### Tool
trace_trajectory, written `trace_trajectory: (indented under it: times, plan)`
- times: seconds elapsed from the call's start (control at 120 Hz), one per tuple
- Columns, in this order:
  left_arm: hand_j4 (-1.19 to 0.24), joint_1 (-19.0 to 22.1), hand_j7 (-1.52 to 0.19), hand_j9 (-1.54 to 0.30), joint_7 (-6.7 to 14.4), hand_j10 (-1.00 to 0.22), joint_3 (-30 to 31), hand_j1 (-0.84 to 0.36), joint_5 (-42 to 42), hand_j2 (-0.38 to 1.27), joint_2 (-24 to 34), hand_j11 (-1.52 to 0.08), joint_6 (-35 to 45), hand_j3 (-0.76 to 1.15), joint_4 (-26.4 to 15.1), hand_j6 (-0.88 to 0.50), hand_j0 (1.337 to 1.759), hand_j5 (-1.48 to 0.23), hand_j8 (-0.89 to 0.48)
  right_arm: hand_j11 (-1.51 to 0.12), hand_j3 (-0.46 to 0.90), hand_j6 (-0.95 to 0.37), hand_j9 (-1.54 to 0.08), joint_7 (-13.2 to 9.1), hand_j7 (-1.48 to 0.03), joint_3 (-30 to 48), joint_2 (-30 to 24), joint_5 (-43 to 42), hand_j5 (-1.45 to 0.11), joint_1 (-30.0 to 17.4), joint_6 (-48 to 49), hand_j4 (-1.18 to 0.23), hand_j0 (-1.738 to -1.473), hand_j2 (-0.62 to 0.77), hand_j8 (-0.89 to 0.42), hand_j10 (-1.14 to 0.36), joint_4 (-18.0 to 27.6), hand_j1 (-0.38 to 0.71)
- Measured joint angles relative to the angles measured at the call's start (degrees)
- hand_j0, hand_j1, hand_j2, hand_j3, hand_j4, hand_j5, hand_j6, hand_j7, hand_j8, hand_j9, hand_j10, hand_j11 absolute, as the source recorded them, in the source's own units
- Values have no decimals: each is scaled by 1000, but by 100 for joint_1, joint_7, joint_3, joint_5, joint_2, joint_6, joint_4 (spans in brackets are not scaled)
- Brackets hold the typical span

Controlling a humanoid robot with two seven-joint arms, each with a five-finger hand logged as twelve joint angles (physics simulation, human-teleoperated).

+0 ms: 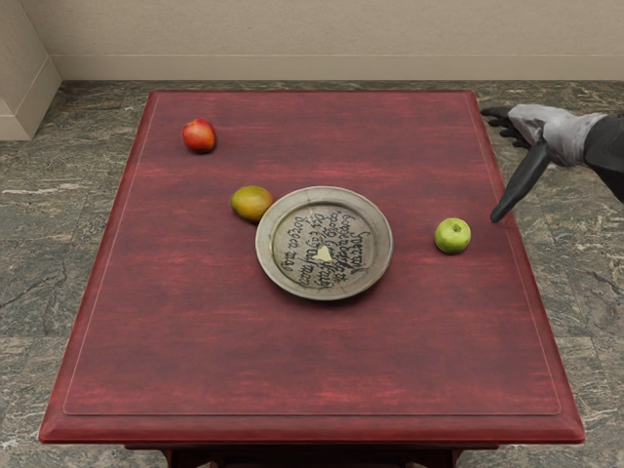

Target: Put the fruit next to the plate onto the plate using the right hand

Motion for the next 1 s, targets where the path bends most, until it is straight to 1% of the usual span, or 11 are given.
trace_trajectory:
  times: [0.067, 0.1, 0.192, 0.308, 0.4, 0.467, 0.558, 0.675, 0.883, 1.0]
  plan:
    - [-8, 3, -11, -11, 0, -8, -2, 339, 0, 2, 0, -11, 0, 0, 3, -8, 1658, -11, -8, 0, 0, -4, 0, 0, 0, -431, 174, -119, -1, 254, -330, -3, -1658, 1, -3, -3, 63, -349]
    - [-8, 9, -11, -11, 0, -8, -2, 339, 0, 2, 0, -11, 0, 0, 4, -8, 1658, -11, -8, 0, 0, -4, 0, 0, 0, -604, 262, -363, -1, 312, -431, -3, -1658, 1, -3, -3, 89, -349]
    - [-8, 11, -11, -11, 0, -8, -3, 339, 0, 2, 0, -11, 0, 0, 3, -8, 1658, -11, -8, 0, 0, -5, 0, 0, 0, -880, 419, -1066, -1, 303, -593, -3, -1658, 1, -4, -3, 208, -349]
    - [-8, 28, -11, -11, 0, -8, -4, 339, 0, 2, 0, -11, 0, 0, -6, -8, 1658, -11, -8, -4, 0, -8, -4, 0, -4, -1077, 349, -1441, -5, 222, -505, -7, -1658, 1, -7, -6, 479, -345]
    - [-8, 28, -11, -11, 0, -8, -4, 339, 0, 2, 0, -11, 0, 0, -24, -8, 1658, -11, -8, -187, 0, -149, -187, 0, -187, -1145, 258, -1545, -187, -10, -618, -147, -1658, -27, -148, -147, 652, -178]
    - [-8, 28, -11, -11, 0, -8, -4, 339, 0, 2, 0, -11, 0, 0, -37, -8, 1658, -11, -8, -288, 0, -227, -288, 0, -287, -1171, 296, -1603, -288, -136, -897, -225, -1658, -42, -226, -225, 658, -85]
    - [-8, 28, -11, -11, 0, -8, -4, 339, 0, 2, 0, -11, 0, 0, -47, -8, 1658, -11, -8, -372, 0, -292, -372, 0, -372, -1191, 358, -1754, -373, -286, -1180, -290, -1658, -54, -291, -290, 639, -7]
    - [-8, 28, -11, -11, 0, -8, -4, 339, 0, 2, 0, -11, 0, 0, -57, -8, 1658, -11, -8, -435, 0, -340, -435, 0, -435, -1259, 462, -2055, -436, -505, -1523, -338, -1658, -64, -339, -338, 599, 50]
    - [-8, 28, -11, -11, 0, -8, 1, 339, 0, 2, 0, -11, 0, 0, -192, -8, 1658, -11, -8, -456, 0, -355, -456, 0, -456, -1542, 529, -2483, -456, -729, -2205, -354, -1658, -66, -354, -353, 587, 69]
    - [-8, 28, -11, -11, 0, -8, 3, 339, 0, 1, 0, -11, 0, 0, -217, -8, 1658, -11, -8, -359, 0, -281, -360, 0, -359, -1589, 541, -2638, -360, -821, -2325, -279, -1658, -51, -280, -279, 562, -20]
